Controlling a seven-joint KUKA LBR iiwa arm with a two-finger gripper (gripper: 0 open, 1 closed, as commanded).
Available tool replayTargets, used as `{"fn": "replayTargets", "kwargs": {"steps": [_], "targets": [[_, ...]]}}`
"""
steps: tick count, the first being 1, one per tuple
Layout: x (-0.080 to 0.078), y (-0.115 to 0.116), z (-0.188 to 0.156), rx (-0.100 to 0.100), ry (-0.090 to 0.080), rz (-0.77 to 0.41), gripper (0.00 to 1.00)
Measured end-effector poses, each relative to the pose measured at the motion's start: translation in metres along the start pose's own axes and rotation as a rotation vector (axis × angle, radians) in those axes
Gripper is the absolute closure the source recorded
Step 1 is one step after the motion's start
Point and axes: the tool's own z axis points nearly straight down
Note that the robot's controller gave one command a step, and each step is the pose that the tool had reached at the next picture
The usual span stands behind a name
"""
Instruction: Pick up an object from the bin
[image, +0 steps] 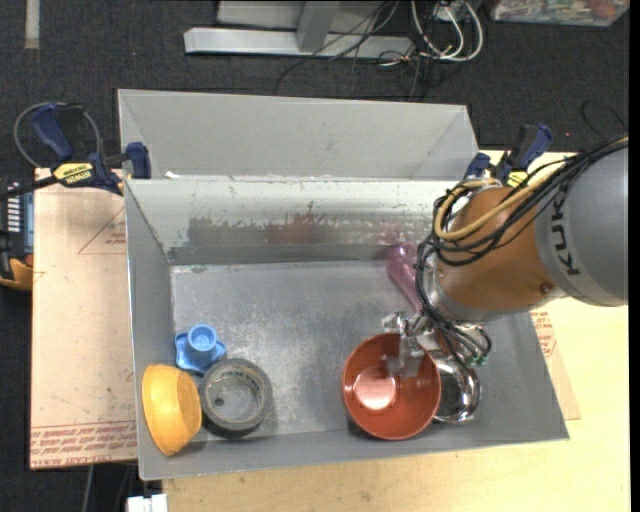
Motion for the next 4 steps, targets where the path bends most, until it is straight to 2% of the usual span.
{"fn": "replayTargets", "kwargs": {"steps": [1,2,3,4], "targets": [[0.004,-0.066,0.009,0.0,-0.009,-0.002,0.0],[0.004,-0.066,0.009,-0.001,-0.009,-0.003,0.0],[0.017,-0.063,0.04,0.001,-0.026,0.015,1.0],[0.021,-0.063,0.044,-0.002,-0.012,0.014,0.0]]}}
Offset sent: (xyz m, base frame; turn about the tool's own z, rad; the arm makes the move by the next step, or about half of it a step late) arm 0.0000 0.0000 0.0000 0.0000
